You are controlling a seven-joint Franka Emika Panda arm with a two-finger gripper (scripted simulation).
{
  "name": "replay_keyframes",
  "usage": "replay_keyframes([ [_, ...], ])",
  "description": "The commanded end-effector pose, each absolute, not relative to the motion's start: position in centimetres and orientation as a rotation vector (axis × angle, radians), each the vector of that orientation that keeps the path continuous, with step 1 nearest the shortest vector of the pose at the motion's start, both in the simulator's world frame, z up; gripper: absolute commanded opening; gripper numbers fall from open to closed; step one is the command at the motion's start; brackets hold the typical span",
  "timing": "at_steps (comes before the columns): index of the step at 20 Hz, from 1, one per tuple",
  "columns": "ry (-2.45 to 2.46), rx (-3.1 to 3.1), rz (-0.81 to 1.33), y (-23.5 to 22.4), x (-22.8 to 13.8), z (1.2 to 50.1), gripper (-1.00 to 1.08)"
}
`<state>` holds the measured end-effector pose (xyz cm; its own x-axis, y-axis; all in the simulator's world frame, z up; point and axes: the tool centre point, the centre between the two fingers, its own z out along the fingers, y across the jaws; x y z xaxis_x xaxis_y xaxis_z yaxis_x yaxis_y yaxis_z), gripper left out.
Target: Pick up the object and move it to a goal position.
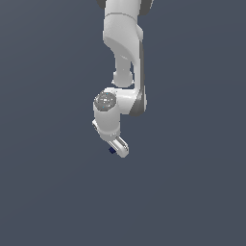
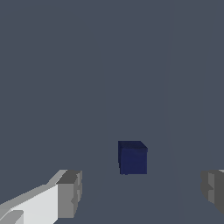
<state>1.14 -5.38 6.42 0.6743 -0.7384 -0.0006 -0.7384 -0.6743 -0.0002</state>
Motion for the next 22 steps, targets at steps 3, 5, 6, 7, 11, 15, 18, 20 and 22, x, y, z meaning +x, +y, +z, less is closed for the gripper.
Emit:
replay_keyframes([
  [3, 1.273, -2.872, 0.001, -5.4, 1.1, 6.3, 1.00],
  [5, 1.273, -2.872, 0.001, -5.4, 1.1, 6.0, 1.00],
  [6, 1.274, -2.872, 0.001, -5.4, 1.1, 5.8, 1.00],
  [7, 1.274, -2.871, 0.001, -5.4, 1.1, 5.4, 1.00],
  [11, 1.278, -2.870, 0.001, -5.4, 1.0, 3.4, 1.00],
  [15, 1.280, -2.869, 0.000, -5.4, 1.0, 1.7, 1.00],
  [18, 1.280, -2.869, 0.000, -5.4, 1.1, 1.3, 1.00],
  [20, 1.280, -2.869, 0.000, -5.4, 1.1, 1.3, -1.00],
  [22, 1.280, -2.869, 0.000, -5.4, 1.1, 1.3, -1.00],
])
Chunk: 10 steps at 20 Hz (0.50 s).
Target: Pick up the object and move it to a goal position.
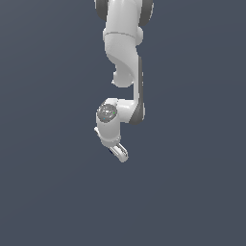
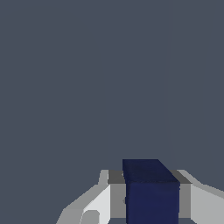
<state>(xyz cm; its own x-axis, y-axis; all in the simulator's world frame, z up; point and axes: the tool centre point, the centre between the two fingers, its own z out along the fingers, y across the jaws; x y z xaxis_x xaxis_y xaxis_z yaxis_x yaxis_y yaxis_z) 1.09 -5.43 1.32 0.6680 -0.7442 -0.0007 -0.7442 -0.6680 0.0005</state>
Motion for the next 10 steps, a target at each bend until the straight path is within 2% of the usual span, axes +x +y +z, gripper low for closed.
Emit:
replay_keyframes([
  [1, -1.280, 2.869, 0.000, -5.43, 1.13, 1.31, -1.00],
  [10, -1.280, 2.869, 0.000, -5.31, 1.20, 1.38, -1.00],
])
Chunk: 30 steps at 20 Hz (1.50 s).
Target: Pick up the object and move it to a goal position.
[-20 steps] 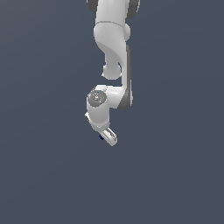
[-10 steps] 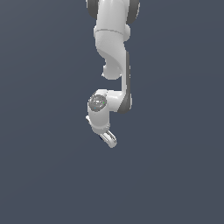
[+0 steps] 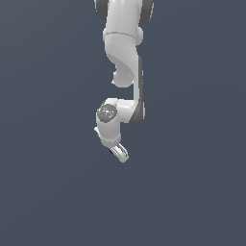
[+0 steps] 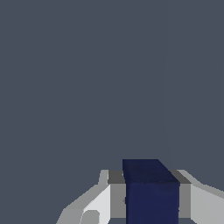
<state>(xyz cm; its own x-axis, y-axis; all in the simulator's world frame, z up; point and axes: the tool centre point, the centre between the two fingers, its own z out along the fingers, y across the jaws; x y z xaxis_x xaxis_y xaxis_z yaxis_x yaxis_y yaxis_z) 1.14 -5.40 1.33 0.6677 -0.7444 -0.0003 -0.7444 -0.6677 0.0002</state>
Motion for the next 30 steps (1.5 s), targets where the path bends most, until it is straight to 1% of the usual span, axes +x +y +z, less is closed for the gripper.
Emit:
replay_keyframes([
  [1, -1.280, 2.869, 0.000, -5.2, 1.3, 1.4, -1.00],
  [8, -1.280, 2.869, 0.000, -2.8, 3.0, 2.5, -1.00],
  [20, -1.280, 2.869, 0.000, 3.7, 8.1, 5.5, -1.00],
  [30, -1.280, 2.869, 0.000, 5.7, 9.9, 6.4, -1.00],
])
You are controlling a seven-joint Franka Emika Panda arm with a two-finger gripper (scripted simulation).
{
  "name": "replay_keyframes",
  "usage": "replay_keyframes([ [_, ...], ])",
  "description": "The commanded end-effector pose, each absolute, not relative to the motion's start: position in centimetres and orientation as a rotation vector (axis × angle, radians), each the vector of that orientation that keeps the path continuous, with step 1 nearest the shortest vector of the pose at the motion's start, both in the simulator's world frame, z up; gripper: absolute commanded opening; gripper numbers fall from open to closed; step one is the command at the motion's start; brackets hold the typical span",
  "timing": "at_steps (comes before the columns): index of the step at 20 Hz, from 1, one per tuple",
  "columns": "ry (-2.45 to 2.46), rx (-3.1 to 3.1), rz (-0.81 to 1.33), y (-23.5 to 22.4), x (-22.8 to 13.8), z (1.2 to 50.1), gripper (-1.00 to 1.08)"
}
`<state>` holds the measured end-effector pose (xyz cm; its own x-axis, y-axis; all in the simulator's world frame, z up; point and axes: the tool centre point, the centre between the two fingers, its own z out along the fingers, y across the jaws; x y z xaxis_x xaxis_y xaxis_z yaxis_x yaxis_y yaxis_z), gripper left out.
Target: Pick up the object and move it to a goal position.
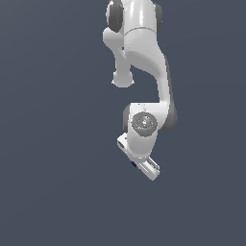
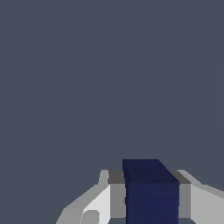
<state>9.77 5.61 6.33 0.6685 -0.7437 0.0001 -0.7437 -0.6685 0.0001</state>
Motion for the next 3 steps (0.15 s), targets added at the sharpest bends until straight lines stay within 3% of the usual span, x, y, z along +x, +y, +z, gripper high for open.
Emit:
replay_keyframes([
  [1, -1.280, 2.869, 0.000, 5.77, 9.99, 6.42, -1.00],
  [3, -1.280, 2.869, 0.000, 5.80, 10.03, 6.43, -1.00],
])
